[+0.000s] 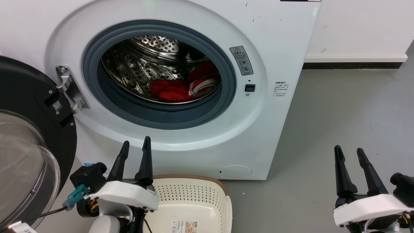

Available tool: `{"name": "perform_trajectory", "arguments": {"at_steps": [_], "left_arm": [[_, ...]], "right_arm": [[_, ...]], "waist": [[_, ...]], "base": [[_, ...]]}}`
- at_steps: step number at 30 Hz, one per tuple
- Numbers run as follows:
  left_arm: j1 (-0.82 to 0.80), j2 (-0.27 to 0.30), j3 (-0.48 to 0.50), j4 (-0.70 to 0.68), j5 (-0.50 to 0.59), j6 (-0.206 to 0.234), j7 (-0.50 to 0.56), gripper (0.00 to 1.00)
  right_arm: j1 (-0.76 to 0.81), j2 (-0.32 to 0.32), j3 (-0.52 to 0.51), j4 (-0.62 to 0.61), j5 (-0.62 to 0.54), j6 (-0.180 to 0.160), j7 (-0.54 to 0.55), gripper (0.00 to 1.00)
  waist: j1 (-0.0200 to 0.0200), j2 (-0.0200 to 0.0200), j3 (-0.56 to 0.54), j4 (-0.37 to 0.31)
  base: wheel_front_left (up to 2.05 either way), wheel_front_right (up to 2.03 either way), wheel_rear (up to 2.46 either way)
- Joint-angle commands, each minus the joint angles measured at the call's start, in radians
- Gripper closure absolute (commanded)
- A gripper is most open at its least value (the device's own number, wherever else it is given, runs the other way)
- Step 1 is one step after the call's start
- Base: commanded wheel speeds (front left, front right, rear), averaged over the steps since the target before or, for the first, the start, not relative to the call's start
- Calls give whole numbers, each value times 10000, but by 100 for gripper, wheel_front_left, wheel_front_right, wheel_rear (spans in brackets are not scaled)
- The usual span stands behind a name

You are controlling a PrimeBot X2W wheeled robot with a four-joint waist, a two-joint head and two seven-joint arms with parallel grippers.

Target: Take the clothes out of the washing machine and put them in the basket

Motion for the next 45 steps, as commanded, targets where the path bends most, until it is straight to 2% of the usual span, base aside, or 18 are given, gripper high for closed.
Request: {"name": "perform_trajectory", "arguments": {"at_steps": [1,16,45], "left_arm": [[-232,17,-36,-71,342,39,-101,0],[-270,16,-172,51,1756,129,-449,0],[-351,14,-362,497,3736,439,-998,0]], "right_arm": [[20,11,-15,-175,-349,1,-57,0],[217,15,-34,-325,-1747,0,-226,0],[448,22,-110,-497,-3758,-1,-477,0]], "waist": [[0,-1,-1,8],[0,-1,14,32],[0,-1,27,106]], "base": [[0,0,0],[0,0,0],[0,0,0]]}}
